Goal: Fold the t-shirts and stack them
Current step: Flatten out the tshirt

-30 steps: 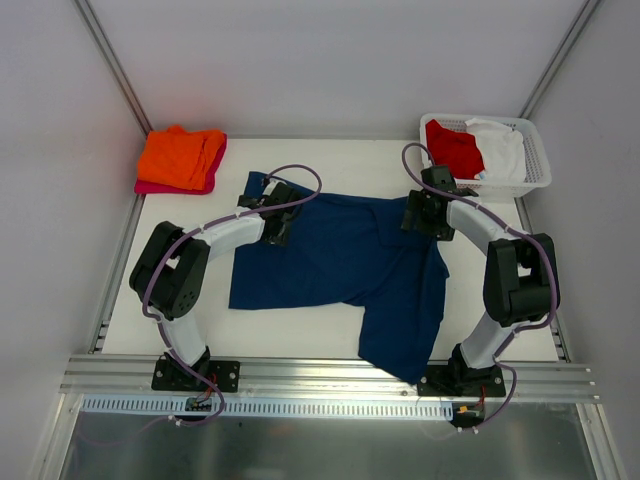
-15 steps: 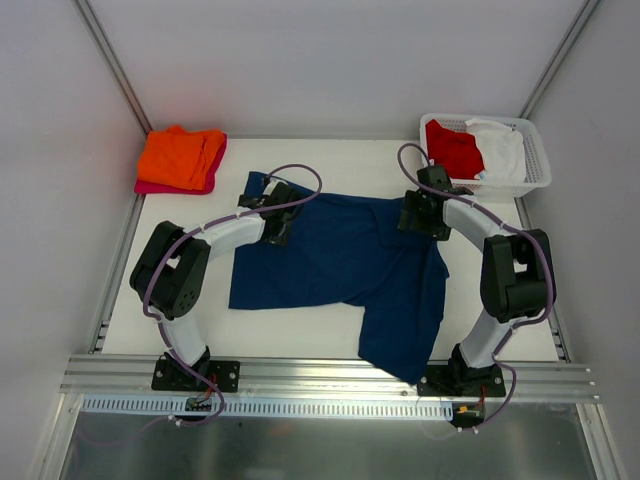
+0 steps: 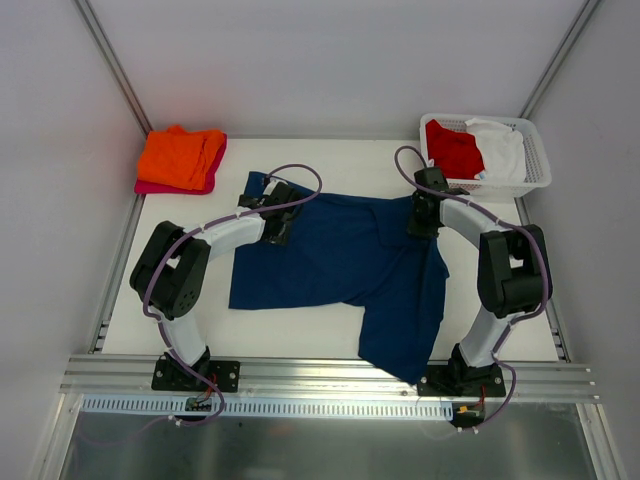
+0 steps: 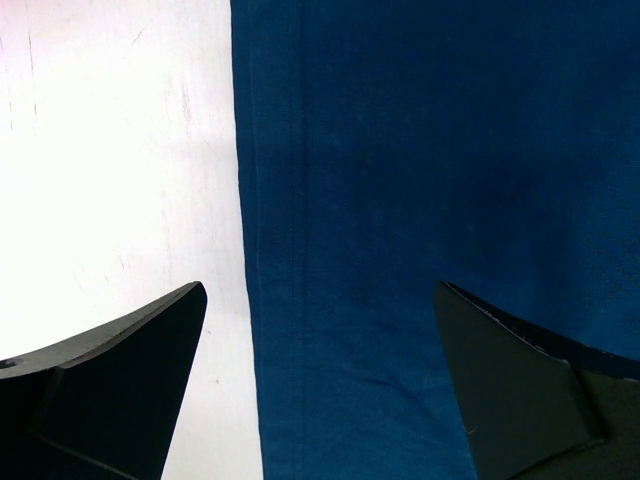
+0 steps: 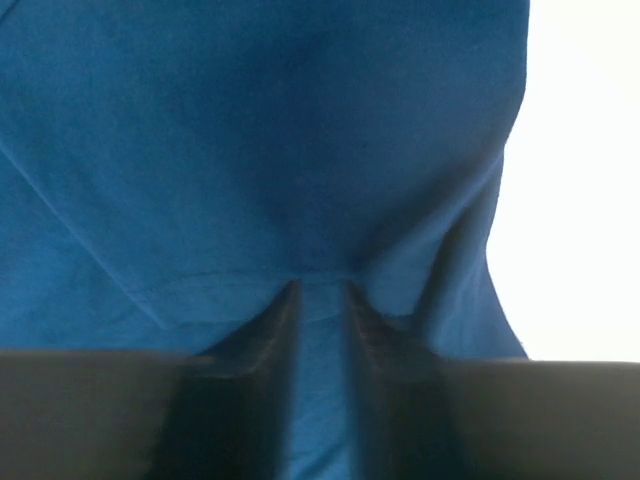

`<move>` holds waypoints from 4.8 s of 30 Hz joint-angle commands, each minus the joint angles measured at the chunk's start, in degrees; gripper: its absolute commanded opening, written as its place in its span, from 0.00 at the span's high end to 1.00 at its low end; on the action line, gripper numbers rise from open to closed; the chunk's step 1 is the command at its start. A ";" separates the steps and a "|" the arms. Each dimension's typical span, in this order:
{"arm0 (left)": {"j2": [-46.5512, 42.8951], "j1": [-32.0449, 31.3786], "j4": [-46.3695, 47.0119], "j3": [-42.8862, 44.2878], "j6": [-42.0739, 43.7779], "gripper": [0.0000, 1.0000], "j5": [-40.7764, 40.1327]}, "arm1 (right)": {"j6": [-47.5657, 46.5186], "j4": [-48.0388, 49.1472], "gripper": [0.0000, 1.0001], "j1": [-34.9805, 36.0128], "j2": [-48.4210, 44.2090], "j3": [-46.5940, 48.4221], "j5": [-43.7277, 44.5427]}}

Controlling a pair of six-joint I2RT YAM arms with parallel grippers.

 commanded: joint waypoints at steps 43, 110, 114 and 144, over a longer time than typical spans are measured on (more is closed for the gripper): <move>0.09 -0.46 0.96 -0.13 0.54 0.01 0.09 | -0.21 -8.08 0.33 0.26 -3.78 4.61 4.97; -1.40 -0.55 1.75 -1.97 0.98 0.01 -0.26 | -0.38 -6.05 1.00 0.17 -2.46 2.24 6.21; -1.40 -0.55 1.75 -2.15 0.80 0.01 -0.17 | -0.91 -7.11 0.99 0.08 -1.32 5.39 5.42; -8.52 -11.71 1.40 -5.05 -1.48 0.01 -1.05 | -5.48 -15.02 0.99 -4.48 35.24 62.70 3.65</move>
